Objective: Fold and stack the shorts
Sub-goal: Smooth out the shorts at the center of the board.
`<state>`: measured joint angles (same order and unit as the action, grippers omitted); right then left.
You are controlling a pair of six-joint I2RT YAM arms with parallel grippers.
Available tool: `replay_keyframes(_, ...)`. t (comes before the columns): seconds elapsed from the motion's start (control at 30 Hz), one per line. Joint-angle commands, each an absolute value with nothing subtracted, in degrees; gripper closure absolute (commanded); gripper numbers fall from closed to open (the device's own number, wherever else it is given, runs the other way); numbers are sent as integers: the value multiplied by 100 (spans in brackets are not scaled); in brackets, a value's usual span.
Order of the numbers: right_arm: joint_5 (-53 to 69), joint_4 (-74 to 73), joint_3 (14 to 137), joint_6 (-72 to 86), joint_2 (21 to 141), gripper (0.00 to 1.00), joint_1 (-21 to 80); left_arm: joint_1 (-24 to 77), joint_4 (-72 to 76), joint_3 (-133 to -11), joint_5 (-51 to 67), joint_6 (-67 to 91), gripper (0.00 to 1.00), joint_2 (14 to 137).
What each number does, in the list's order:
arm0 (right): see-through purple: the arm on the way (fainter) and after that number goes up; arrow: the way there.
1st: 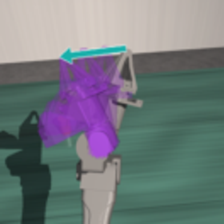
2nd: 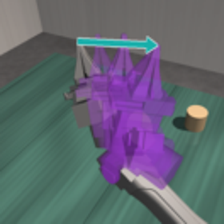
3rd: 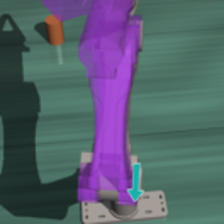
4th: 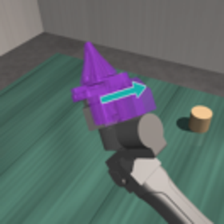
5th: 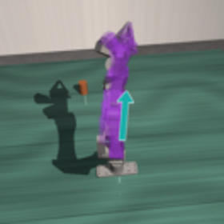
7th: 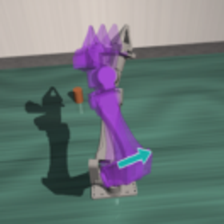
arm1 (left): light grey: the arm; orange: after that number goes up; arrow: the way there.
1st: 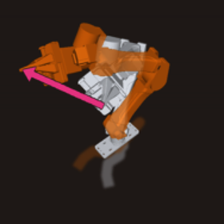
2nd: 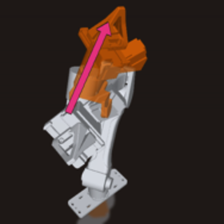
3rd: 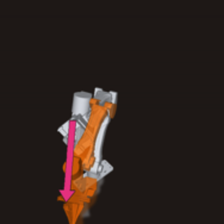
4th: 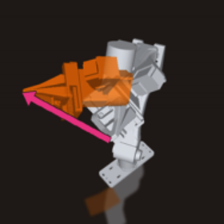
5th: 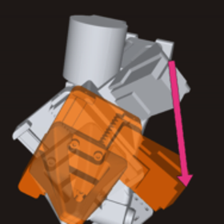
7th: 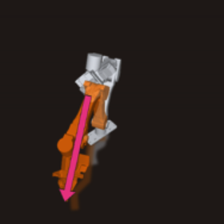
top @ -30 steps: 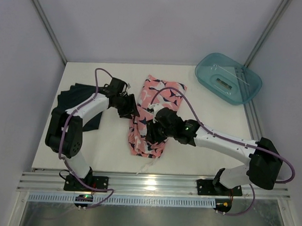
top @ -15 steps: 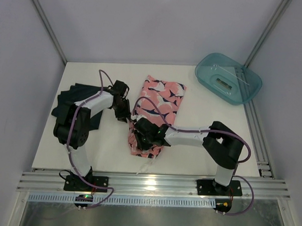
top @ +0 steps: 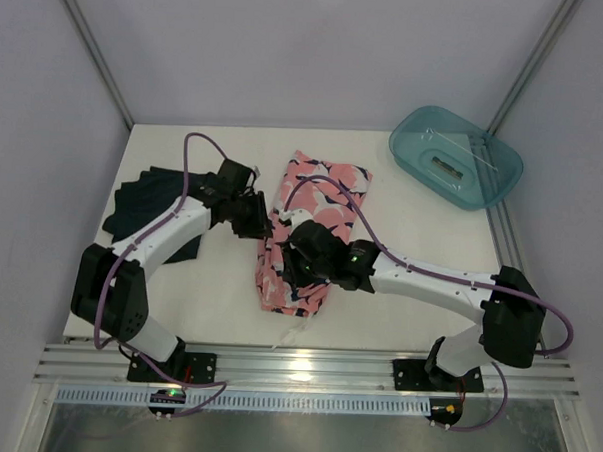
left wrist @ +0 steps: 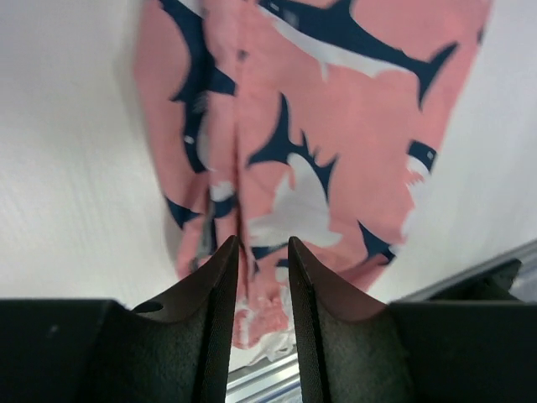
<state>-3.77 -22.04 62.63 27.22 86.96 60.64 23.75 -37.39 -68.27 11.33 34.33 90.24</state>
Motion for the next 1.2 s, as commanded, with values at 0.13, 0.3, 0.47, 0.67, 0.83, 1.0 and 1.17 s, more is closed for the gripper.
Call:
replay_keyframes(0.13,-387,-2023,5283,3067,8235,73,6091,2821,-2874,-5898,1820,3841,69,8920)
replay_keyframes(0.3,-403,-1827,4992,3076,8709,75,6091,2821,-2857,-5581,1433,3867,71,9342)
replay_keyframes(0.47,-606,-2021,5018,3111,8851,75,6091,2821,-3111,-5677,1196,3868,71,9413)
replay_keyframes(0.67,-765,-2592,5291,3112,8500,75,6091,2813,-3611,-6116,1178,3613,57,8738)
replay_keyframes(0.83,-887,-2716,5572,3006,8244,75,6091,2821,-3973,-5934,923,3673,41,8016)
replay_keyframes(1.0,-695,-2181,5502,2804,8542,75,6091,2821,-3394,-5020,1309,4025,39,7665)
replay_keyframes(1.17,-703,-1952,5397,2970,8956,75,6091,2865,-2550,-3983,1608,4464,39,7383)
